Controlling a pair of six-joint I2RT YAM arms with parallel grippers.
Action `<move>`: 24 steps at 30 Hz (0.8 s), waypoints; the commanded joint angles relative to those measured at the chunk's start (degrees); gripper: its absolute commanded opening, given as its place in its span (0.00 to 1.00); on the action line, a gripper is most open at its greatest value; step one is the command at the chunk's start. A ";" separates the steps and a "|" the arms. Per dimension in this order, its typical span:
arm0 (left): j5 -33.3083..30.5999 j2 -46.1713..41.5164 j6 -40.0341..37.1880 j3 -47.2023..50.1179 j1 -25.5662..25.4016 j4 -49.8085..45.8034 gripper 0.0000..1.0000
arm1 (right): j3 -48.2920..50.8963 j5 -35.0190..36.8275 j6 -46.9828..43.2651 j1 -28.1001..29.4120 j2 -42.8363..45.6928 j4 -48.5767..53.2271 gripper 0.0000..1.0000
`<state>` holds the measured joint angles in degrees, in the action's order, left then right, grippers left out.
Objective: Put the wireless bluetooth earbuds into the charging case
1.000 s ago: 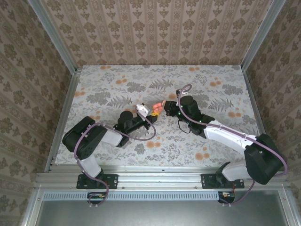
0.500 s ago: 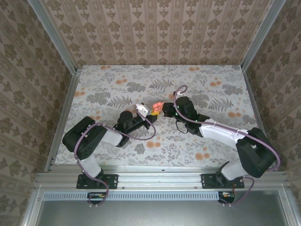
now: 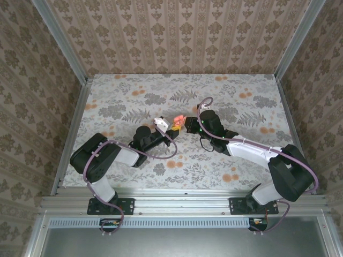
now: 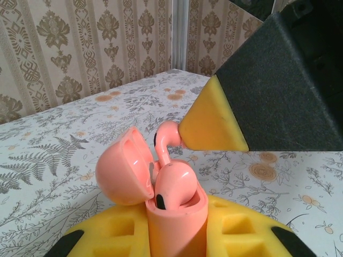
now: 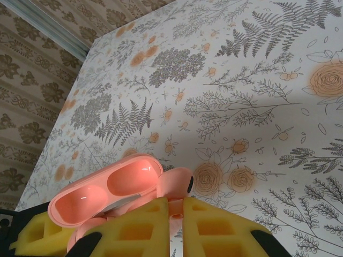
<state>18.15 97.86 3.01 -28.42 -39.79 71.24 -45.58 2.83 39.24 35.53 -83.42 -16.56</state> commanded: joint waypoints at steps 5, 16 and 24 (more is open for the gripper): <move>-0.31 -1.61 0.51 -0.67 -0.55 2.50 0.08 | -0.30 -0.78 -0.61 0.59 -1.25 -1.39 0.12; -0.66 -2.01 0.16 -0.18 -0.53 2.57 0.09 | -1.17 -2.72 -0.72 0.85 -2.62 -1.81 0.14; -0.75 -2.24 0.08 -0.05 -0.54 2.50 0.09 | -0.90 -1.75 -0.85 0.86 -1.24 -1.38 0.29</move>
<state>16.80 97.65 3.01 -28.38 -39.77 70.78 -45.58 1.19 39.05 35.94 -85.36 -18.00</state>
